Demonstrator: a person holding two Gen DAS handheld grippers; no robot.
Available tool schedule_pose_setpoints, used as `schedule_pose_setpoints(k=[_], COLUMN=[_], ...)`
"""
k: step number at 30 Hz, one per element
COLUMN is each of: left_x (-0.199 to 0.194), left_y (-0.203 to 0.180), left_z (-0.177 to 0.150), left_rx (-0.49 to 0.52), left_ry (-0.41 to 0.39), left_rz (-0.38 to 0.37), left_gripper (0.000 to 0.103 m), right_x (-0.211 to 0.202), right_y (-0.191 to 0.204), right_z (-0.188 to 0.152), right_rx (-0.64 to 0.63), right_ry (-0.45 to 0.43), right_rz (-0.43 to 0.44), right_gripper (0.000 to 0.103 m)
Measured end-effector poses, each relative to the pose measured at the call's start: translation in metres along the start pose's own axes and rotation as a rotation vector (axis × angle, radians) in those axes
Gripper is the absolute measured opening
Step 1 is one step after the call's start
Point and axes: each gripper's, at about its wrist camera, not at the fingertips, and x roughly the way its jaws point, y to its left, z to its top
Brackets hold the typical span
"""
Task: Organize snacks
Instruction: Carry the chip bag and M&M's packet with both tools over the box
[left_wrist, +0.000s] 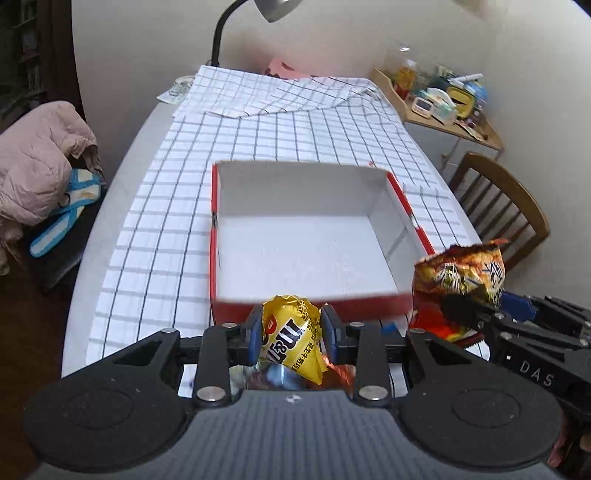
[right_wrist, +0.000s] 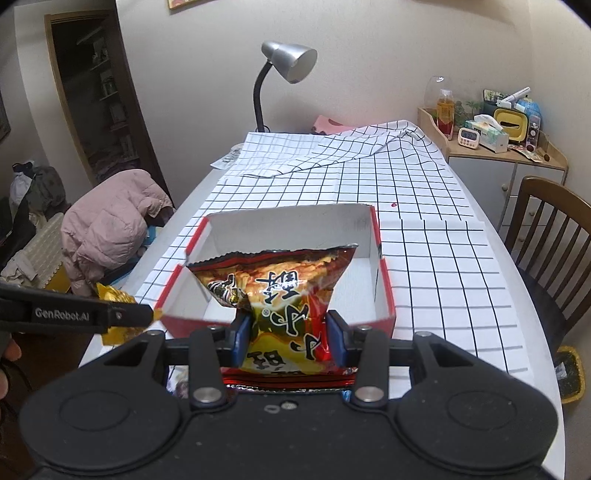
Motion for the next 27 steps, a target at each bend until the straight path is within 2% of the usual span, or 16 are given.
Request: schedule_pose_setpoints(k=[6, 13, 21, 27], left_x=[0.031, 0.08, 0.135, 0.169], left_y=[-0.005, -0.007, -0.003, -0.002], left_z=[0.04, 0.071, 0.084, 0.081], left_rx=[-0.012, -0.035, -0.039, -0.021], left_ry=[0.002, 0.043, 0.113, 0.185], left_rz=[0.034, 0.075, 0.127, 0.152], left_gripper=[0.031, 0.031, 0.031, 0.031], right_x=[0.034, 0.082, 0.134, 0.163], right_y=[-0.014, -0.029, -0.035, -0.029], right_z=[0.024, 0.042, 0.048, 0.041], right_rx=[-0.011, -0.025, -0.05, -0.101], right_ry=[0.02, 0.079, 0.16, 0.229], right_rz=[-0.001, -0.002, -0.002, -0.013], right_gripper=[0.042, 0.042, 0.042, 0.042])
